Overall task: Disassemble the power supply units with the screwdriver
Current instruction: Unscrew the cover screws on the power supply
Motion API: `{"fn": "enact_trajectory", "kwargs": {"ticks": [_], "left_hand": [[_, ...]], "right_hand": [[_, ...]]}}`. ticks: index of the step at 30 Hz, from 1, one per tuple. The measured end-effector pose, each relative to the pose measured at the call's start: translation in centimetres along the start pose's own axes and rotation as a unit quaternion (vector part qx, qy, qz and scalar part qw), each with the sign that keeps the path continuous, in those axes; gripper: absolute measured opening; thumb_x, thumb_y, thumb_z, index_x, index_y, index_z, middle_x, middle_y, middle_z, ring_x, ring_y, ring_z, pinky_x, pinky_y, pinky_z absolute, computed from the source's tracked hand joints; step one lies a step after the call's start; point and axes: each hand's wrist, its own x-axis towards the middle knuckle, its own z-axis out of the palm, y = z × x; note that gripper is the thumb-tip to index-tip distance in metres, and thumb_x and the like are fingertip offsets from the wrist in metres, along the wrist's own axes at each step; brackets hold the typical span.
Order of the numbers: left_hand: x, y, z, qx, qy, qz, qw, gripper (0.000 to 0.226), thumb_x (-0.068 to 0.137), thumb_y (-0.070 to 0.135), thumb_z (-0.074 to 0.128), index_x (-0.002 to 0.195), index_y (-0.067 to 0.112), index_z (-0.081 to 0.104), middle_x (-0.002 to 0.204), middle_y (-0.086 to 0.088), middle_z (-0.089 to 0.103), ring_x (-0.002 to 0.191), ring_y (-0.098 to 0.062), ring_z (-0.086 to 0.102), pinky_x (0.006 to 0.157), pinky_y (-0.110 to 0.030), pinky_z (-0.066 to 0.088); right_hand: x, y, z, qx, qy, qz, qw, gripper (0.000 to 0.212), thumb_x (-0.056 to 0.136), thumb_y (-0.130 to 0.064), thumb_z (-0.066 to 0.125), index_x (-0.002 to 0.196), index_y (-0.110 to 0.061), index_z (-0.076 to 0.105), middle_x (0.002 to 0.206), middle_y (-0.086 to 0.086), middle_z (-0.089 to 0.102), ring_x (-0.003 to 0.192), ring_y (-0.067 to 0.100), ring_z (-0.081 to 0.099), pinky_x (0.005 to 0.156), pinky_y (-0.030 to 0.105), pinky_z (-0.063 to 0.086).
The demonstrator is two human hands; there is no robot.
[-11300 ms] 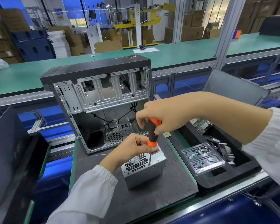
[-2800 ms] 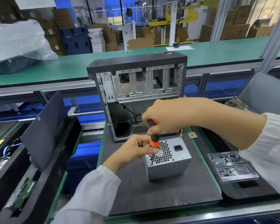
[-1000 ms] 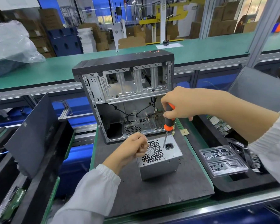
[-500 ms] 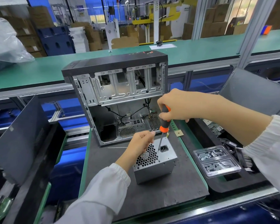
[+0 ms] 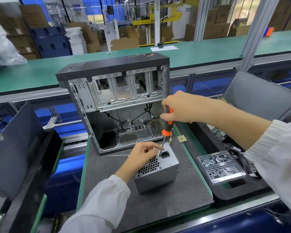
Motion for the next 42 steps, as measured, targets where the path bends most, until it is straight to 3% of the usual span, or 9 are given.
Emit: {"fn": "enact_trajectory", "kwargs": {"ticks": [9, 15, 20, 26, 29, 33, 35, 37, 42], "left_hand": [[-0.4, -0.4, 0.7, 0.012, 0.039, 0.007, 0.999, 0.029, 0.097, 0.007, 0.051, 0.098, 0.024, 0.075, 0.050, 0.003, 0.032, 0.044, -0.012, 0.025, 0.047, -0.025, 0.025], [-0.5, -0.3, 0.8, 0.012, 0.039, 0.023, 0.999, 0.022, 0.097, 0.012, 0.056, 0.097, 0.021, 0.076, 0.056, -0.009, 0.030, 0.047, -0.014, 0.026, 0.048, -0.024, 0.025], [-0.5, -0.4, 0.8, 0.000, 0.032, 0.040, 0.999, 0.019, 0.096, 0.013, 0.058, 0.098, 0.019, 0.077, 0.050, 0.003, 0.032, 0.045, -0.009, 0.026, 0.046, -0.017, 0.025], [-0.6, -0.3, 0.7, -0.017, 0.015, 0.054, 0.998, 0.024, 0.091, 0.005, 0.062, 0.101, 0.021, 0.077, 0.058, -0.009, 0.025, 0.050, -0.014, 0.023, 0.050, -0.014, 0.031], [-0.7, -0.1, 0.9, -0.020, 0.018, 0.069, 0.997, 0.013, 0.090, 0.017, 0.069, 0.099, 0.015, 0.077, 0.054, -0.009, 0.025, 0.048, -0.011, 0.023, 0.048, -0.009, 0.032], [-0.4, -0.7, 1.2, 0.004, 0.057, 0.067, 0.996, 0.012, 0.089, 0.019, 0.069, 0.096, 0.014, 0.078, 0.043, 0.013, 0.029, 0.049, -0.007, 0.023, 0.051, -0.019, 0.024], [-0.3, -0.7, 1.1, 0.015, 0.064, 0.071, 0.995, 0.012, 0.089, 0.020, 0.069, 0.095, 0.017, 0.079, 0.044, 0.014, 0.030, 0.050, -0.008, 0.023, 0.051, -0.019, 0.023], [-0.3, -0.7, 1.0, 0.018, 0.062, 0.078, 0.995, 0.011, 0.089, 0.021, 0.069, 0.094, 0.018, 0.079, 0.047, 0.010, 0.030, 0.051, -0.010, 0.023, 0.050, -0.020, 0.023], [-0.5, -0.1, 1.1, 0.007, 0.042, 0.085, 0.995, 0.010, 0.089, 0.020, 0.069, 0.092, 0.017, 0.078, 0.052, -0.001, 0.027, 0.048, -0.010, 0.022, 0.049, -0.018, 0.024]], "right_hand": [[0.6, 0.0, 0.9, -0.009, 0.050, 0.016, 0.999, 0.041, 0.093, -0.048, 0.050, 0.081, -0.009, 0.047, 0.060, 0.002, 0.042, 0.050, 0.016, 0.039, 0.045, 0.027, 0.033], [0.6, -0.2, 0.7, -0.018, 0.041, 0.000, 0.999, 0.040, 0.094, -0.049, 0.048, 0.084, -0.010, 0.047, 0.062, 0.002, 0.042, 0.052, 0.015, 0.040, 0.047, 0.028, 0.035], [-0.5, -0.7, -0.4, 0.009, -0.040, -0.096, 0.994, 0.023, 0.095, -0.043, 0.052, 0.093, -0.021, 0.045, 0.071, -0.007, 0.045, 0.062, 0.008, 0.043, 0.051, 0.027, 0.029], [-0.5, -2.1, -2.2, 0.027, -0.149, -0.188, 0.970, 0.021, 0.085, -0.009, 0.062, 0.094, -0.028, 0.060, 0.099, -0.006, 0.049, 0.094, 0.025, 0.057, 0.078, 0.048, 0.052], [-0.1, -1.9, -2.1, 0.050, -0.161, -0.164, 0.972, 0.024, 0.085, -0.023, 0.066, 0.107, -0.031, 0.058, 0.106, 0.000, 0.057, 0.095, 0.027, 0.063, 0.081, 0.048, 0.054], [-0.2, -2.1, -1.3, 0.066, -0.053, -0.050, 0.995, 0.062, 0.077, -0.075, 0.052, 0.093, -0.015, 0.054, 0.066, 0.003, 0.063, 0.044, 0.015, 0.065, 0.050, 0.031, 0.056], [-0.1, -2.2, -0.9, 0.012, -0.026, -0.010, 1.000, 0.065, 0.079, -0.077, 0.043, 0.074, -0.013, 0.047, 0.034, -0.001, 0.053, 0.033, 0.014, 0.059, 0.042, 0.026, 0.049], [0.2, -2.4, -0.7, -0.022, -0.027, -0.021, 0.999, 0.057, 0.086, -0.070, 0.044, 0.071, -0.014, 0.045, 0.025, -0.009, 0.044, 0.039, 0.013, 0.059, 0.045, 0.024, 0.044], [-0.1, -2.5, -2.5, 0.007, -0.126, -0.104, 0.986, 0.017, 0.089, -0.033, 0.062, 0.101, -0.023, 0.057, 0.086, -0.003, 0.062, 0.079, 0.022, 0.066, 0.063, 0.035, 0.051]]}}
